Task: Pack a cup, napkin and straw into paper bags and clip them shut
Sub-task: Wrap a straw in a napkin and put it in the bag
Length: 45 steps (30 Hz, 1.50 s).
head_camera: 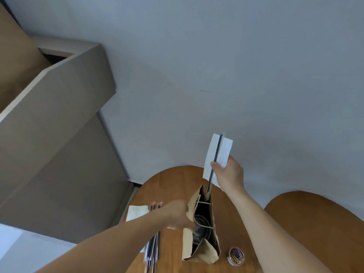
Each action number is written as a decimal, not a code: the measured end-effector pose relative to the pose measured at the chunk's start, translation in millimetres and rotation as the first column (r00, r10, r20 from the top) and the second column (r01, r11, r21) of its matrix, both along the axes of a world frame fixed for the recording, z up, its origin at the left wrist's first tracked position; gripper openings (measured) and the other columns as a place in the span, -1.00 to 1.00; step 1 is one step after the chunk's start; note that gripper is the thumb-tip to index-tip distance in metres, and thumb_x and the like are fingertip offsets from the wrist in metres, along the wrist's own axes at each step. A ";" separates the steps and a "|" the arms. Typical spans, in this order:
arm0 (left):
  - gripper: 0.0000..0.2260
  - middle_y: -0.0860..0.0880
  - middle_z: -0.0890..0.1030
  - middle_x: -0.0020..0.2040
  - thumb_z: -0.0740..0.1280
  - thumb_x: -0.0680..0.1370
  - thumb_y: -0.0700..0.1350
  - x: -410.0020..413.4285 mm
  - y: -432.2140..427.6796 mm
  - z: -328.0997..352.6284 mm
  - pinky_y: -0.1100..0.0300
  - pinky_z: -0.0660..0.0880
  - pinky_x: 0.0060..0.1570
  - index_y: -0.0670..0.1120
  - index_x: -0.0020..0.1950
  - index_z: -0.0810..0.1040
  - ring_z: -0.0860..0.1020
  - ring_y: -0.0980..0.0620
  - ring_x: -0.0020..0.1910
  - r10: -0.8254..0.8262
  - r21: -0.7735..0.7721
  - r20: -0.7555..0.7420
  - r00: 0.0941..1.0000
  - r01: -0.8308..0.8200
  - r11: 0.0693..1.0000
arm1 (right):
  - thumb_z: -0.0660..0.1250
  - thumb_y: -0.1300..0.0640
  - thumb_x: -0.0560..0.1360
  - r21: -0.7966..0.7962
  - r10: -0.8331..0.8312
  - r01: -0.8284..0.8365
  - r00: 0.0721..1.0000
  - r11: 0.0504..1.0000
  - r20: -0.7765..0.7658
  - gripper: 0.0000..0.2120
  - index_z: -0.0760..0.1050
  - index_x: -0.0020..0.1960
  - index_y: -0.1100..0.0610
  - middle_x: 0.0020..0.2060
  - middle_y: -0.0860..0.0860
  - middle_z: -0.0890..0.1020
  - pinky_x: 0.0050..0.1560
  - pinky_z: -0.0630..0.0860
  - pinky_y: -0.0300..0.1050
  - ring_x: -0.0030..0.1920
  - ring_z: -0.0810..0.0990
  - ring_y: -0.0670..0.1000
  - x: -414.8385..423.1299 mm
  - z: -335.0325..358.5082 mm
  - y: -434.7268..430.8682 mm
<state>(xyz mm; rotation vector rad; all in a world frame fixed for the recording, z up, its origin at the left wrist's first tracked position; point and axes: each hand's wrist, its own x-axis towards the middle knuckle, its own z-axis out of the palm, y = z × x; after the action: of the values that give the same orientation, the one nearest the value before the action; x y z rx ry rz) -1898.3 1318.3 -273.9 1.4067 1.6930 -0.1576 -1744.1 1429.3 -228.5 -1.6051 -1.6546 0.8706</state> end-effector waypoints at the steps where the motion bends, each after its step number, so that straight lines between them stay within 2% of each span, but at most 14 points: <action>1: -0.59 0.00 0.61 -0.05 0.45 0.41 0.20 6.3 -2.1 -6.8 0.07 0.60 0.01 -0.03 0.11 0.54 0.61 -0.02 -0.04 0.039 0.018 0.006 0.999 -0.039 0.999 | 0.35 0.15 0.52 -0.012 0.011 -0.010 1.000 1.000 0.003 -0.92 0.51 0.01 0.06 -0.24 -0.17 0.55 -0.39 0.32 -0.58 -0.29 0.44 -0.33 -5.6 -7.4 -1.8; 4: -0.73 -0.02 0.65 -0.14 0.32 0.53 0.13 17.2 -0.5 -18.1 0.05 0.65 -0.04 -0.05 -0.03 0.61 0.66 0.00 -0.15 0.117 0.085 0.000 0.993 -0.117 0.989 | 0.34 0.14 0.54 -0.038 0.036 -0.034 0.999 0.999 0.032 -0.90 0.49 0.04 0.09 -0.16 -0.06 0.57 -0.39 0.32 -0.58 -0.29 0.42 -0.30 -21.6 -26.3 -9.8; 8: -0.74 -0.05 0.67 -0.18 0.23 0.60 0.04 11.4 -2.0 -25.5 0.08 0.67 -0.08 -0.08 -0.08 0.62 0.68 0.00 -0.20 0.291 0.075 -0.009 0.957 -0.289 0.954 | 0.33 0.09 0.56 -0.102 0.041 -0.034 0.997 0.994 0.073 -0.81 0.51 0.14 0.12 -0.01 0.03 0.64 -0.51 0.32 -0.48 -0.27 0.49 -0.17 -37.8 -42.1 -19.7; 13: -0.72 -0.03 0.69 -0.37 0.20 0.58 -0.03 -11.6 -3.6 -33.7 0.16 0.67 -0.18 -0.15 -0.12 0.62 0.68 0.07 -0.39 0.489 -0.020 0.087 0.868 -0.489 0.872 | 0.30 0.13 0.58 -0.221 0.163 -0.140 0.983 0.965 0.087 -0.67 0.46 0.33 0.09 0.19 0.03 0.62 -0.40 0.34 -0.50 0.08 0.62 0.02 -44.0 -49.2 -36.7; 16: -0.71 -0.02 0.67 -0.41 0.16 0.59 -0.02 -17.6 -1.3 -35.9 0.27 0.56 -0.43 -0.16 -0.08 0.58 0.61 0.08 -0.50 0.556 -0.096 0.170 0.814 -0.548 0.831 | 0.30 0.08 0.59 -0.238 0.271 -0.230 0.949 0.944 0.160 -0.66 0.44 0.35 0.07 0.17 0.00 0.61 -0.36 0.36 -0.49 0.11 0.61 0.01 -35.0 -44.2 -48.6; 18: -0.71 -0.03 0.64 -0.45 0.17 0.60 -0.02 -17.2 0.2 -35.5 0.29 0.45 -0.50 -0.19 -0.06 0.57 0.55 0.06 -0.55 0.584 -0.148 0.214 0.783 -0.565 0.812 | 0.30 0.04 0.59 -0.287 0.388 -0.321 0.894 0.903 0.223 -0.70 0.45 0.31 0.04 0.06 -0.08 0.61 -0.36 0.36 -0.42 -0.02 0.61 -0.10 -25.9 -42.3 -59.9; 20: -0.72 -0.05 0.63 -0.46 0.17 0.59 -0.04 -16.3 1.5 -34.7 0.30 0.41 -0.50 -0.21 -0.06 0.57 0.52 0.05 -0.57 0.587 -0.177 0.237 0.774 -0.560 0.809 | 0.30 0.05 0.59 -0.368 0.485 -0.383 0.840 0.847 0.243 -0.74 0.46 0.27 0.02 -0.04 -0.13 0.60 -0.35 0.38 -0.38 -0.14 0.57 -0.17 -17.5 -43.0 -69.5; 22: -0.73 -0.06 0.64 -0.45 0.17 0.57 -0.06 -16.2 1.1 -33.6 0.31 0.38 -0.51 -0.22 -0.06 0.57 0.51 0.06 -0.57 0.567 -0.187 0.251 0.785 -0.535 0.824 | 0.30 0.09 0.59 -0.454 0.548 -0.399 0.794 0.796 0.262 -0.77 0.47 0.24 0.00 -0.01 -0.10 0.61 -0.30 0.39 -0.37 -0.10 0.58 -0.15 -8.5 -44.2 -73.0; 26: -0.75 -0.06 0.60 -0.48 0.16 0.55 -0.06 -17.4 -1.6 -32.9 0.34 0.33 -0.53 -0.21 -0.09 0.53 0.47 0.08 -0.61 0.554 -0.211 0.280 0.784 -0.512 0.832 | 0.32 0.19 0.56 -0.604 0.578 -0.263 0.702 0.753 0.415 -0.87 0.48 0.10 0.10 -0.10 -0.02 0.57 -0.34 0.40 -0.29 -0.14 0.57 -0.04 6.2 -51.2 -67.3; 29: -0.74 -0.06 0.60 -0.48 0.15 0.56 -0.05 -15.2 -3.2 -34.3 0.32 0.36 -0.50 -0.21 -0.07 0.52 0.48 0.08 -0.60 0.552 -0.207 0.277 0.787 -0.512 0.834 | 0.33 0.26 0.53 -0.682 0.587 -0.181 0.687 0.709 0.427 -0.93 0.52 0.00 0.15 -0.13 0.05 0.61 -0.24 0.58 -0.16 -0.17 0.60 0.01 -1.7 -68.9 -68.7; 31: -0.73 -0.05 0.63 -0.46 0.15 0.57 -0.04 -13.8 -5.3 -35.9 0.31 0.41 -0.47 -0.20 -0.06 0.54 0.53 0.09 -0.57 0.535 -0.191 0.266 0.802 -0.500 0.845 | 0.30 0.28 0.53 -0.707 0.607 -0.158 0.659 0.689 0.444 -0.89 0.47 -0.13 0.10 -0.21 0.03 0.57 -0.37 0.47 -0.21 -0.27 0.54 -0.03 -11.4 -83.3 -71.9; 33: -0.71 -0.04 0.67 -0.41 0.14 0.58 -0.02 -13.7 -8.8 -38.3 0.29 0.49 -0.39 -0.18 -0.05 0.56 0.61 0.11 -0.49 0.502 -0.165 0.253 0.827 -0.474 0.865 | 0.28 0.26 0.55 -0.706 0.592 -0.136 0.666 0.695 0.454 -0.82 0.41 -0.18 0.05 -0.24 -0.01 0.54 -0.35 0.38 -0.25 -0.28 0.51 -0.06 -18.0 -98.9 -72.1; 38: -0.69 0.00 0.69 -0.36 0.13 0.57 0.01 -20.3 -16.3 -43.0 0.20 0.63 -0.11 -0.14 -0.07 0.58 0.66 0.12 -0.40 0.455 -0.123 0.226 0.861 -0.438 0.890 | 0.25 0.13 0.58 -0.691 0.525 -0.080 0.715 0.718 0.462 -0.83 0.43 -0.19 0.01 -0.26 -0.05 0.55 -0.15 0.43 -0.15 -0.28 0.51 -0.07 -30.6 -125.4 -68.5; 45: -0.86 -0.01 0.69 -0.36 0.14 0.56 -0.02 -25.0 -16.4 -40.3 0.19 0.62 -0.14 0.01 -0.18 0.38 0.67 0.10 -0.38 0.459 -0.099 0.237 0.857 -0.448 0.888 | 0.21 0.06 0.58 -0.651 0.466 -0.018 0.712 0.759 0.525 -0.87 0.49 -0.13 -0.02 -0.23 -0.06 0.58 -0.05 0.44 -0.11 -0.21 0.53 -0.06 -30.9 -148.9 -73.1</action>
<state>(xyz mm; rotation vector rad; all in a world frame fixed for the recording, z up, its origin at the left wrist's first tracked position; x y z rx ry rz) -1923.3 1301.8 -314.2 0.9141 1.7408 0.2450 -1775.0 1356.2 -377.4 -2.3754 -2.2990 1.1381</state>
